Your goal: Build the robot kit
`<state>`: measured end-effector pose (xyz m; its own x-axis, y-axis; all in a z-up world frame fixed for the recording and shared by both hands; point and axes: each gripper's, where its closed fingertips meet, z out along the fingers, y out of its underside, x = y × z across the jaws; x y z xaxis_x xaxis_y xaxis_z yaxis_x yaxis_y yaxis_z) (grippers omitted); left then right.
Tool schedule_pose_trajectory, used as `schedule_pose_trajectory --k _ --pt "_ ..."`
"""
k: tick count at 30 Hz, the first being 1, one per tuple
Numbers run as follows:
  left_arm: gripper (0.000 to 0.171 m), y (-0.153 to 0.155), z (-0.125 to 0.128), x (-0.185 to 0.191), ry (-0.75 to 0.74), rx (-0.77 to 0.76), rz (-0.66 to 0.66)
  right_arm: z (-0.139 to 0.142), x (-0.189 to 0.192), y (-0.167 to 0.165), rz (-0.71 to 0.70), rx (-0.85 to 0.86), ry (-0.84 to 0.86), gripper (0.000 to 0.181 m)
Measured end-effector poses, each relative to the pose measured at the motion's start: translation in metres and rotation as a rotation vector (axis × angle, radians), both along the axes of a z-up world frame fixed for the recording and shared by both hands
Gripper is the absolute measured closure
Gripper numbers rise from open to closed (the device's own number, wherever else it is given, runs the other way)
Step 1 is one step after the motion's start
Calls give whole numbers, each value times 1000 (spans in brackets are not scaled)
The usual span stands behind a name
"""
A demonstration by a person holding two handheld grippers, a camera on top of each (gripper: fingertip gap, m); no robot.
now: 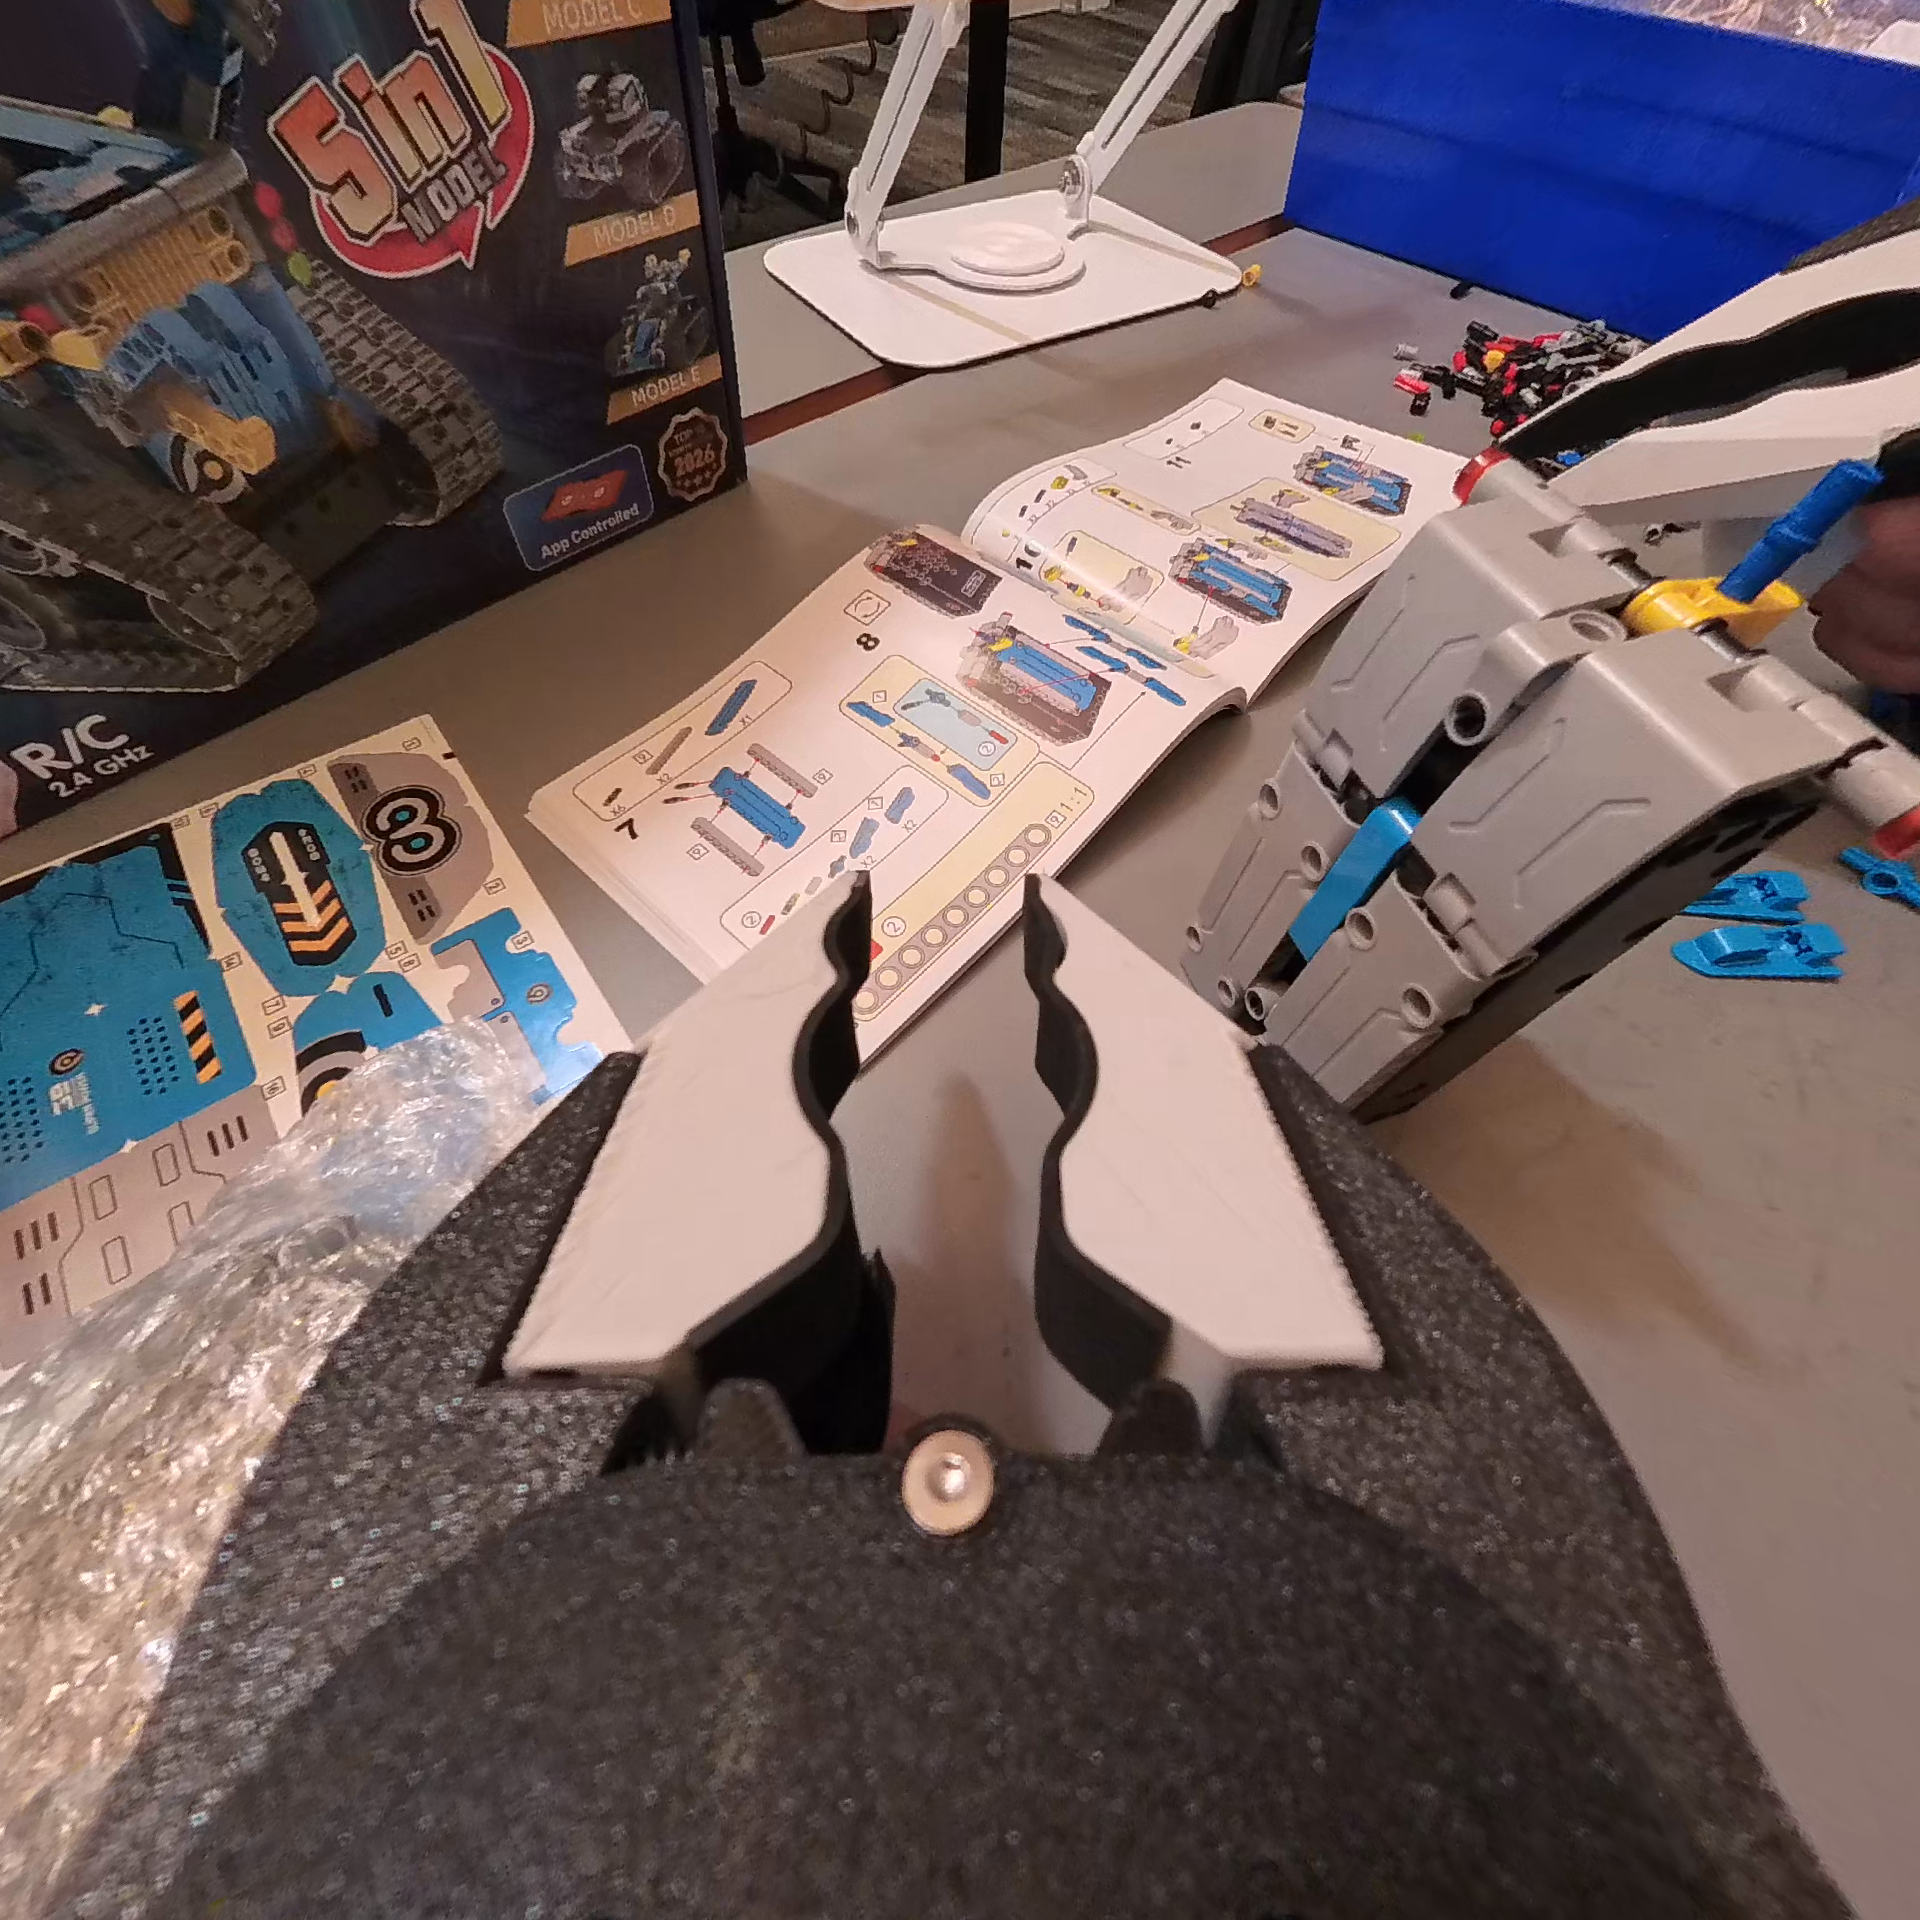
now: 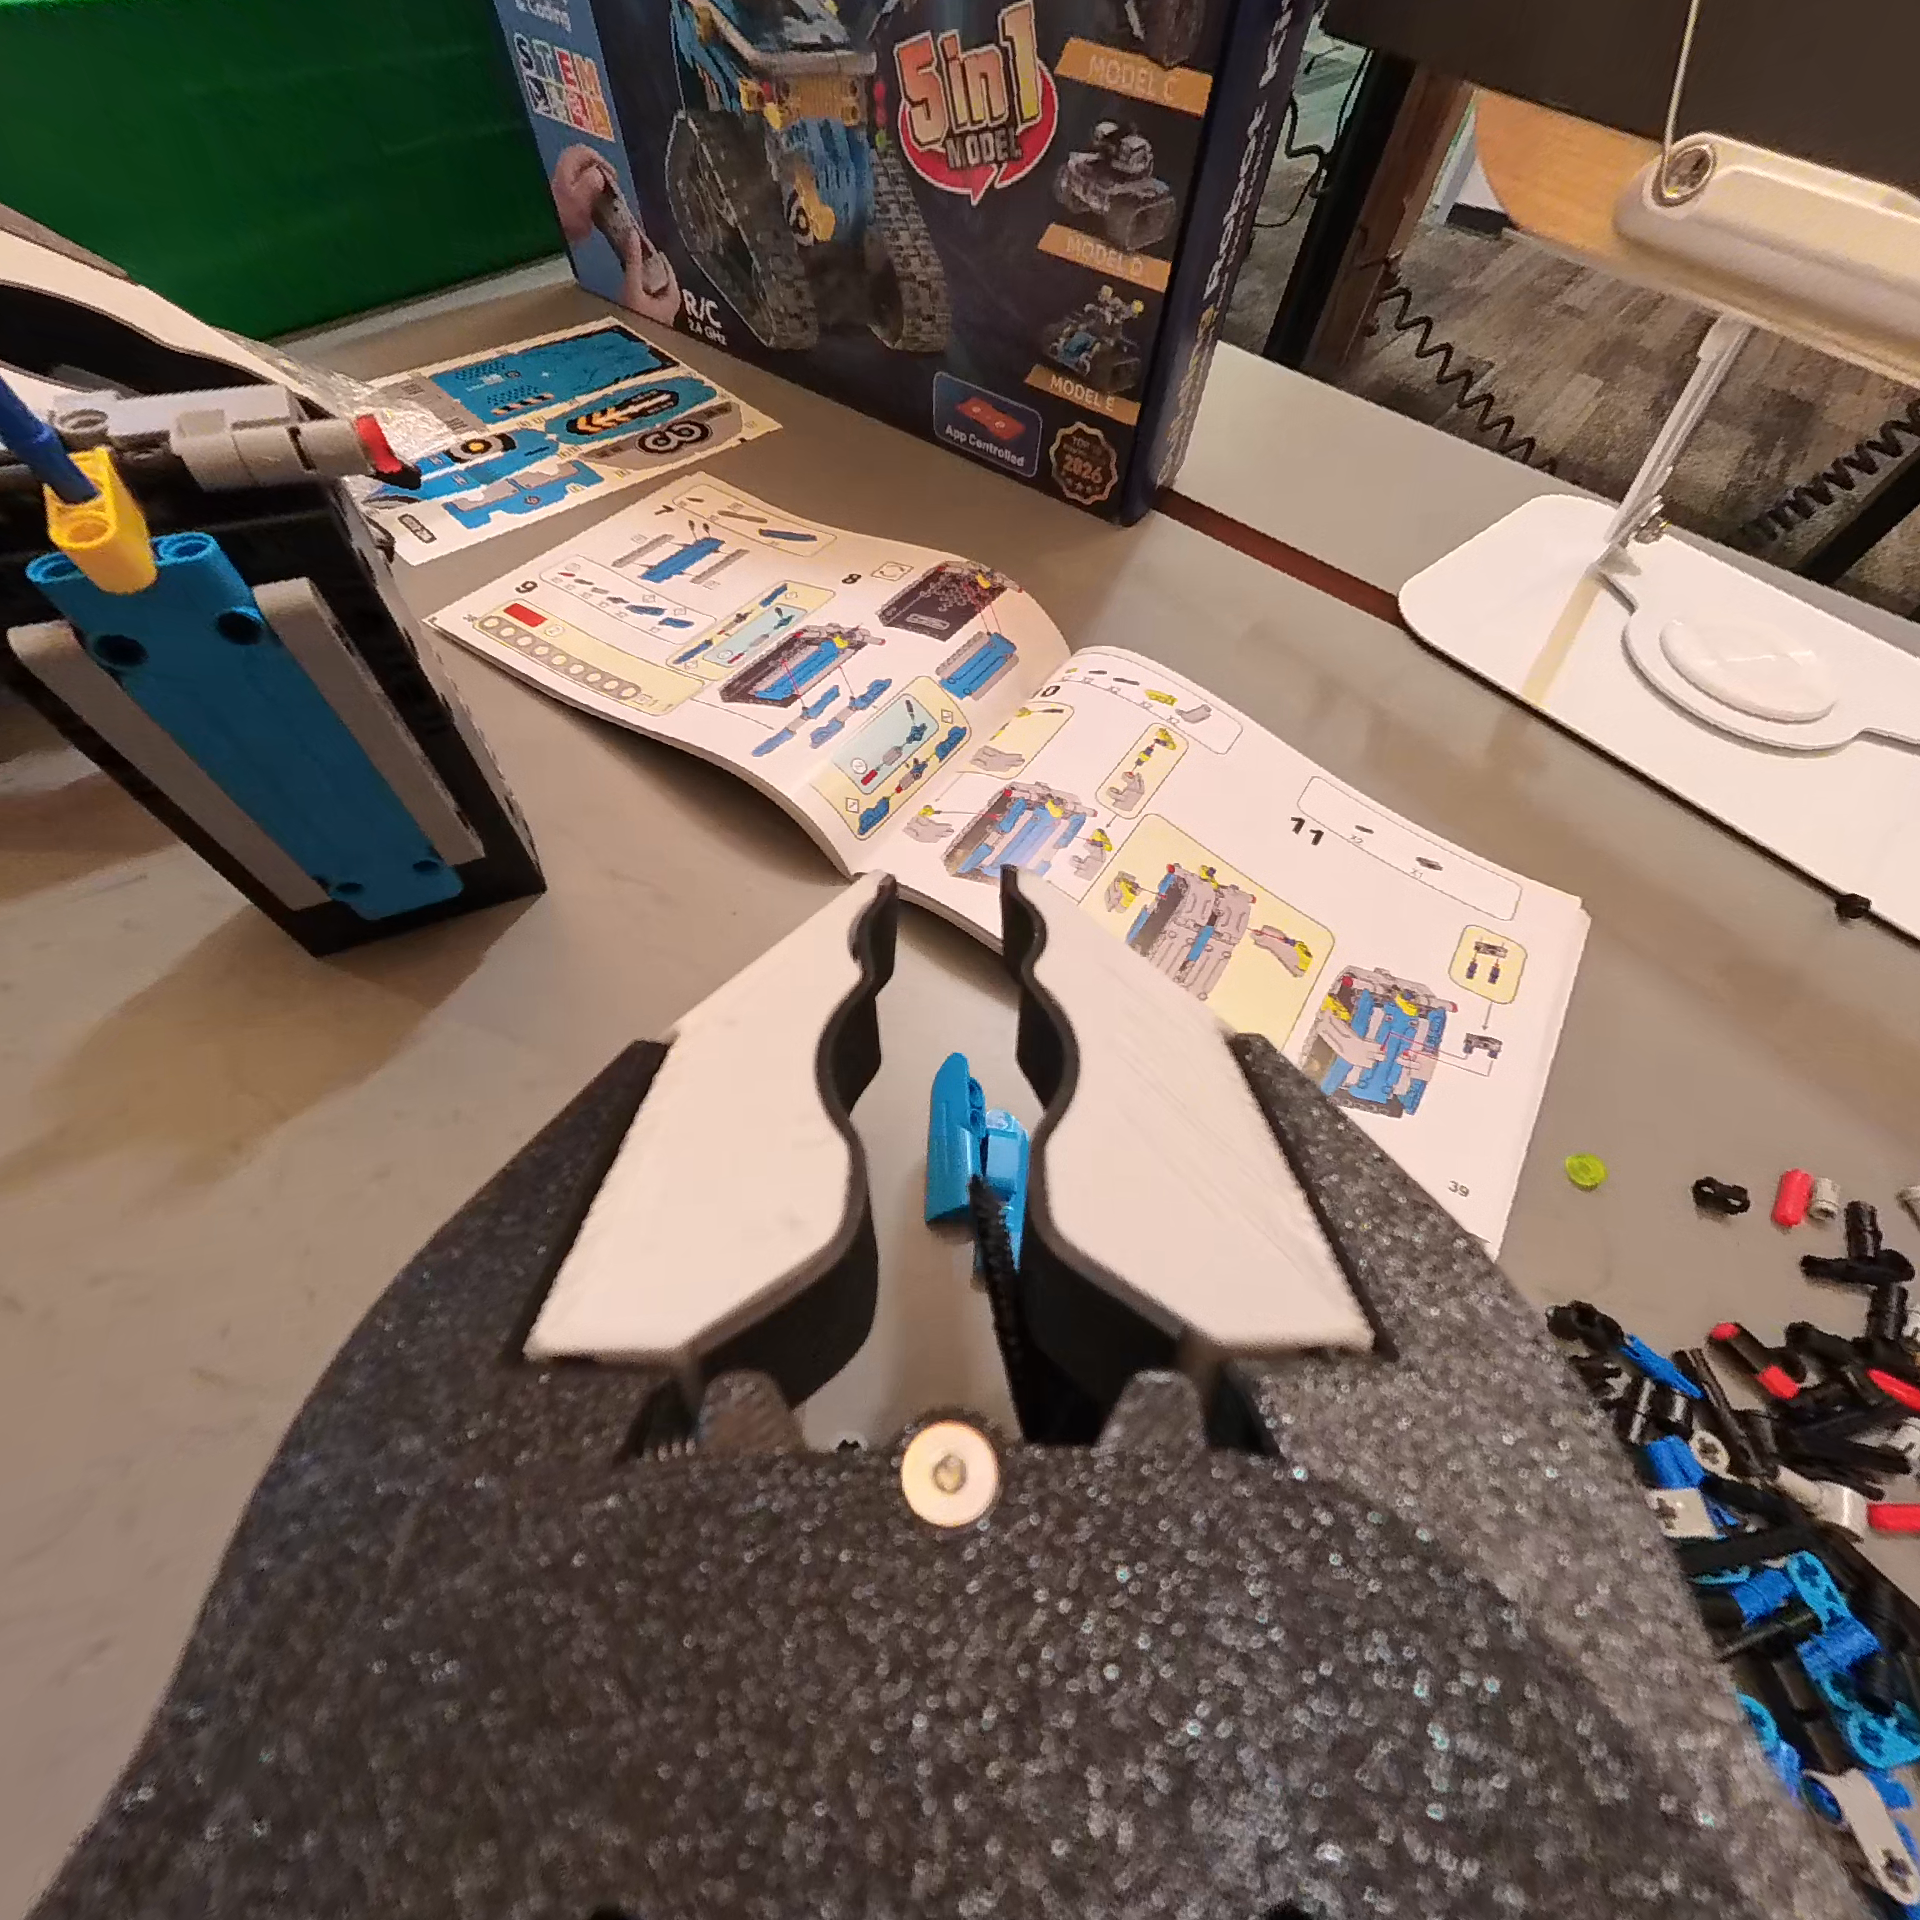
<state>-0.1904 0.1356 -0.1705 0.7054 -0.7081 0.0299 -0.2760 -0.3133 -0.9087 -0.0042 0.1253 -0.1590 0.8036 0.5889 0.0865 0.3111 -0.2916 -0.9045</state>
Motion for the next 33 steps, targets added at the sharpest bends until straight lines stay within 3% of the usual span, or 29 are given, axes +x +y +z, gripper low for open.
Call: schedule_pose_trajectory --k 15,20,22,24,33 --pt "143 -1 0 1 4 3 -5 2 8 4 -31 6 -8 161" --pt "143 -1 0 1 1 3 -10 34 33 6 -49 -51 56 160" --pt "143 -2 0 1 6 7 -10 28 39 -2 -20 -126 -33 157" --pt "143 -2 0 2 9 8 -10 25 50 0 -62 -81 -109 157" --pt "143 -3 0 2 16 18 -13 -16 40 -3 -37 -198 -97 157"
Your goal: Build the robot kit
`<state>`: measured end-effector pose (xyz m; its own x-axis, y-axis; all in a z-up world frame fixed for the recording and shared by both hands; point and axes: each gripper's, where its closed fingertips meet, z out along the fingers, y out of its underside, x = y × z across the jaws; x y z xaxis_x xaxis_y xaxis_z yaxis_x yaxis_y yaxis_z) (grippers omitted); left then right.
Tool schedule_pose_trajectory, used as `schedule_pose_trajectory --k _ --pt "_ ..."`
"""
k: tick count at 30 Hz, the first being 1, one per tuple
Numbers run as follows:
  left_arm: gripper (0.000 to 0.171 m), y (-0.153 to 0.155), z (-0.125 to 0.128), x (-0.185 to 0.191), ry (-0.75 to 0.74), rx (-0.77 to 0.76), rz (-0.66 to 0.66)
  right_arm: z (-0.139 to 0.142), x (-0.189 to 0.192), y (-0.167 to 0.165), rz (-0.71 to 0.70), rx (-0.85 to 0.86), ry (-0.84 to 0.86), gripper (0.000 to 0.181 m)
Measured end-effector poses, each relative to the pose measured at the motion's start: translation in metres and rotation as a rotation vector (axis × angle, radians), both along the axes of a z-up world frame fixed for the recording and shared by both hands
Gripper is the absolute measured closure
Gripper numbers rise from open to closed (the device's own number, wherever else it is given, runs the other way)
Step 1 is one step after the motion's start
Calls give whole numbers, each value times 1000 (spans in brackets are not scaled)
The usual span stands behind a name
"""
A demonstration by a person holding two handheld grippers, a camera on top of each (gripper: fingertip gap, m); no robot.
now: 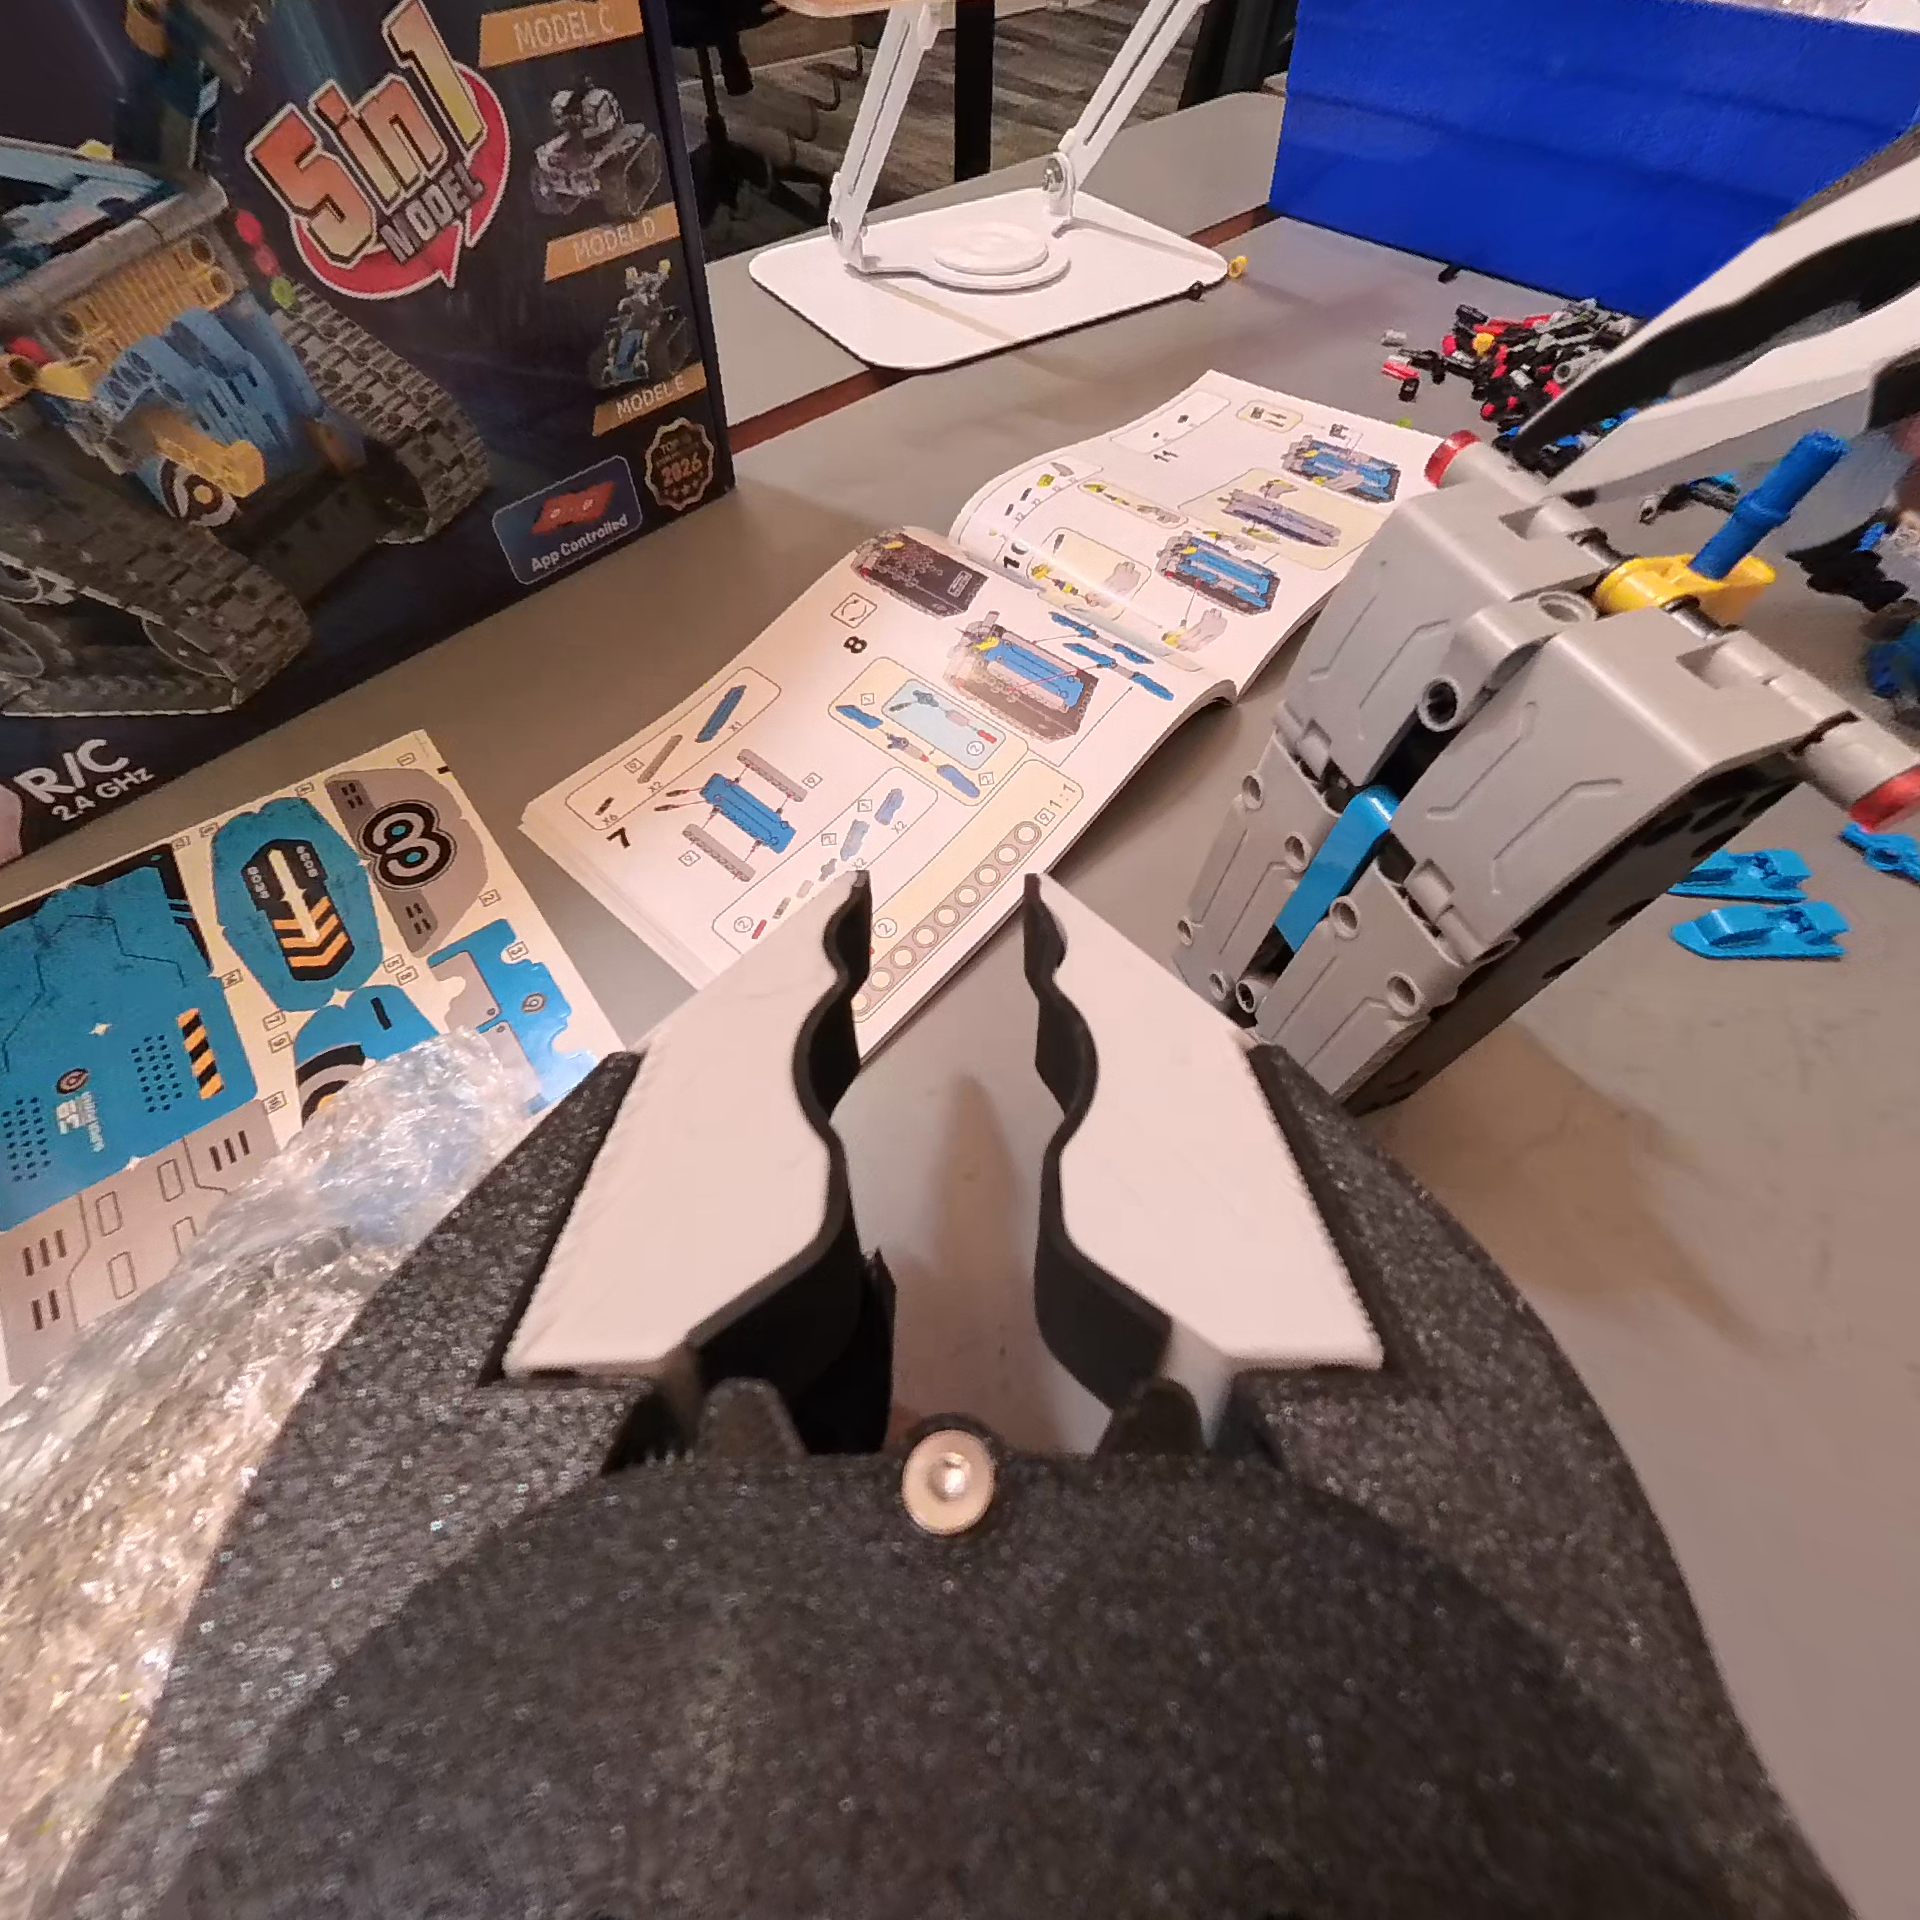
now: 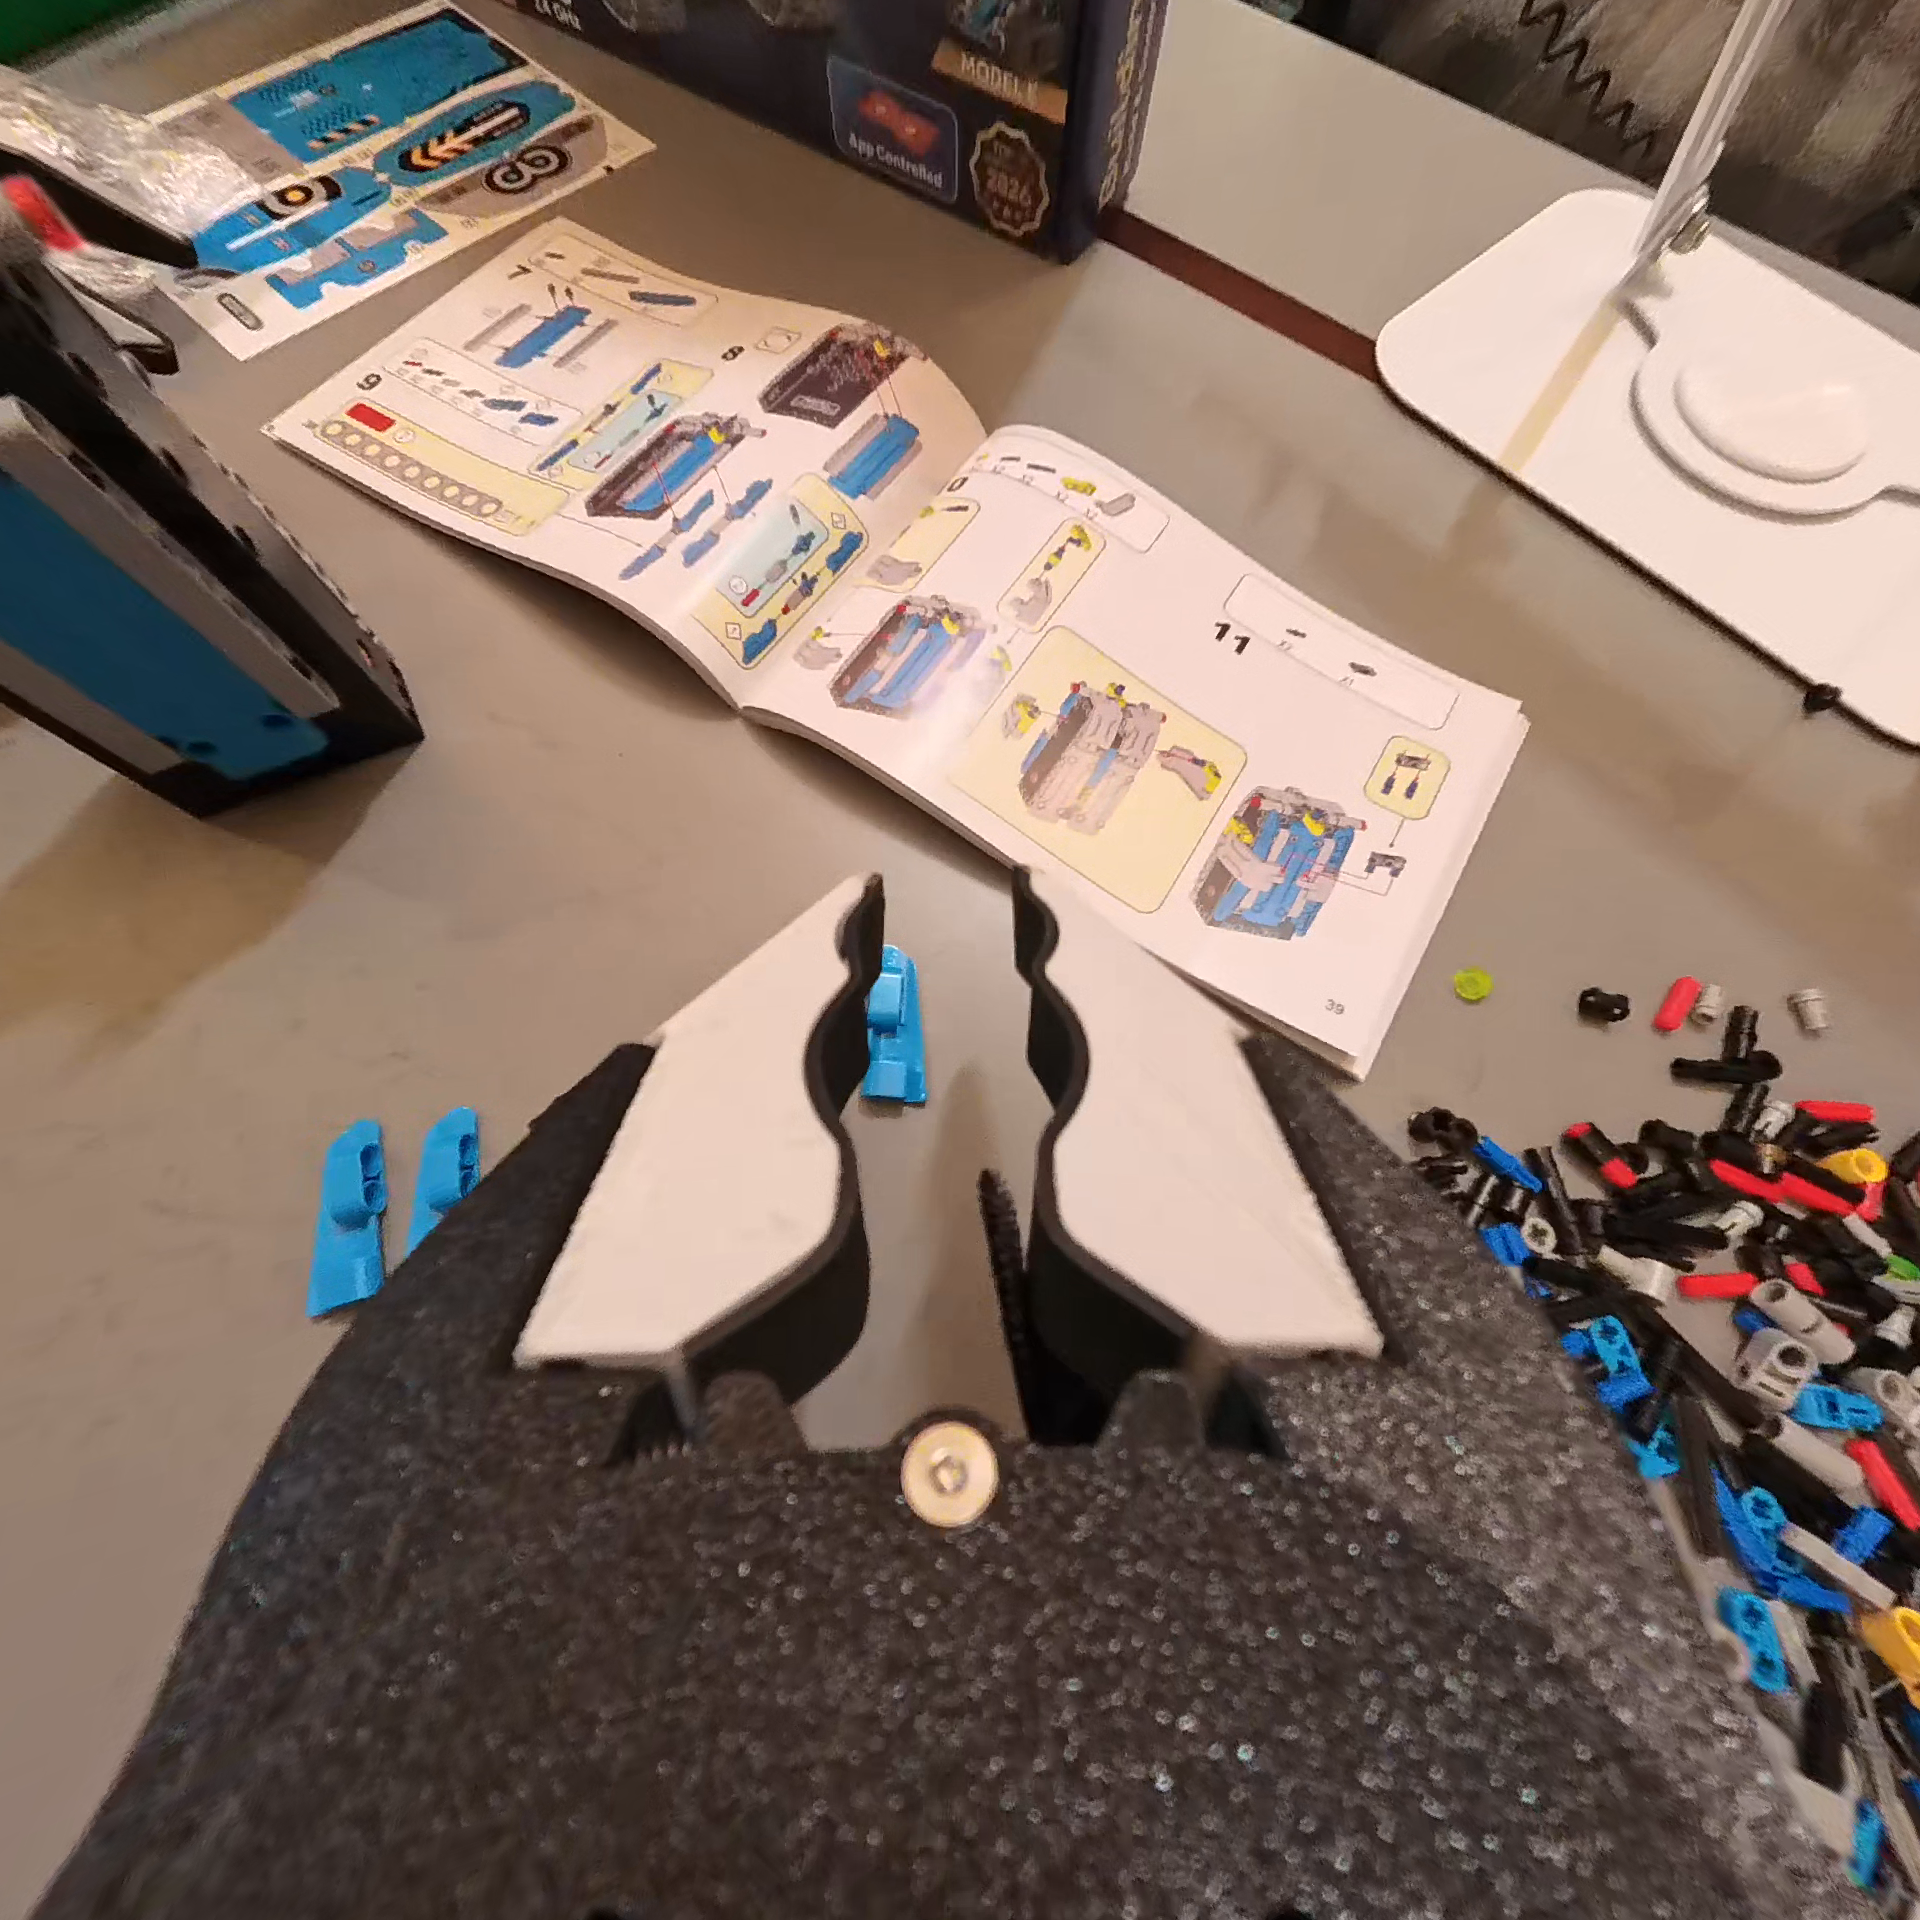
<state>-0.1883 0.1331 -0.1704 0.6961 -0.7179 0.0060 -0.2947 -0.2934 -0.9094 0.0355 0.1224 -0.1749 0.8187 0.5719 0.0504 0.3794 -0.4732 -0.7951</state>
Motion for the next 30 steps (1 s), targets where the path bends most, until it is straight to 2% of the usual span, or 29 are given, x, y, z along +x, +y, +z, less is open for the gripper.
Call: schedule_pose_trajectory --k 11,30 --pt "143 0 -1 0 0 -10 -3 -17 12 6 -20 -27 -14 157" --pt "143 0 -1 0 3 -3 -3 -23 16 6 -25 -36 -36 157"
